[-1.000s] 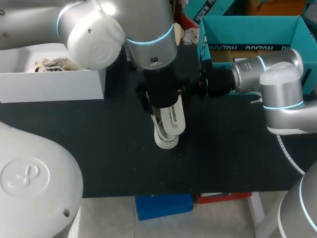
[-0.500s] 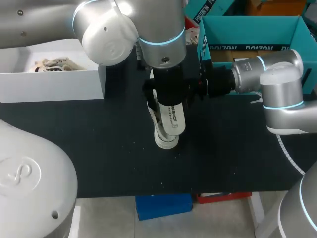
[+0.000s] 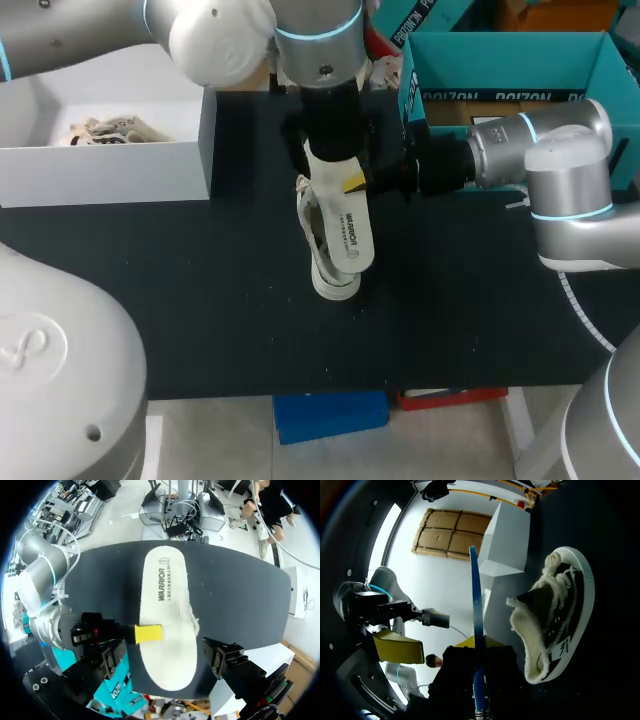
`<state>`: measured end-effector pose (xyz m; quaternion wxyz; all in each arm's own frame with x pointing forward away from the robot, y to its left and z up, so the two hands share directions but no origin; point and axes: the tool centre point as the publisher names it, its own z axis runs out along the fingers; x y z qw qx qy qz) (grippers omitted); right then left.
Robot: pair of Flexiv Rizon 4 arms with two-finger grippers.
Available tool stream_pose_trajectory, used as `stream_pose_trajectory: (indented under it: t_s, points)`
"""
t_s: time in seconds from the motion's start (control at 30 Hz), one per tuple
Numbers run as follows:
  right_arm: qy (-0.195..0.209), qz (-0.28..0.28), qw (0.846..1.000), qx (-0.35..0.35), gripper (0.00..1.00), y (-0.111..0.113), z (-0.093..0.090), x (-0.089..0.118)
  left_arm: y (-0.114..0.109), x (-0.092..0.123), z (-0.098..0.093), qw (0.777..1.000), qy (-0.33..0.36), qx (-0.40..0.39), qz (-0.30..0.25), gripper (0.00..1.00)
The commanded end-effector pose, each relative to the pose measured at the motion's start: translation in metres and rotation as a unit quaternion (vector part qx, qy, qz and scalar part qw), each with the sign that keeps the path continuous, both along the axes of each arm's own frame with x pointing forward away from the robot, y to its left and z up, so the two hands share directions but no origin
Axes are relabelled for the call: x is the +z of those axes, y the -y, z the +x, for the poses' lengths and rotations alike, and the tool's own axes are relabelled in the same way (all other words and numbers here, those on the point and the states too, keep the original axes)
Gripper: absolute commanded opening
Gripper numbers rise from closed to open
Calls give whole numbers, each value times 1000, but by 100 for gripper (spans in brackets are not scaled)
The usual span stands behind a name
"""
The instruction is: Take the shoe out of the shoebox, open the shoe tongue, remove and reinsert the insole, then place the shoe into the shoebox
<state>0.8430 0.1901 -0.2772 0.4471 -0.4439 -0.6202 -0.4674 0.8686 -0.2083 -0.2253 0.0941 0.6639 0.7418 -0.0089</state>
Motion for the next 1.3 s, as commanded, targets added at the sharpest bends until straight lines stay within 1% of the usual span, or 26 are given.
stream_pose_trajectory:
  t_s: [0.03,0.2,0.3,0.43,0.57,0.7,0.83,1.07,1.3]
  points:
    - [-1,-1,1000,1,0,-1,1,0,-1,-3,27,1000,-7,0,-1,100]
    - [-1,-1,1000,1,0,-1,1,0,-5,0,54,1000,3,6,-1,100]
    - [-1,-1,1000,1,0,-1,1,0,-7,2,66,1000,10,11,2,100]
    - [-1,-1,1000,1,0,-1,1,0,-11,5,73,1000,16,15,5,100]
    - [-1,-1,1000,1,0,-1,1,0,-13,7,70,1000,18,17,6,100]
    - [-1,-1,1000,1,0,-1,1,0,-14,10,57,1000,19,17,7,100]
    - [-1,-1,1000,1,0,-1,1,0,-16,12,37,1000,16,20,6,100]
    - [-1,-1,1000,1,0,-1,1,0,-20,10,-7,999,10,28,14,100]
    - [-1,-1,1000,1,0,-1,1,0,-17,-1,-50,999,5,28,21,100]
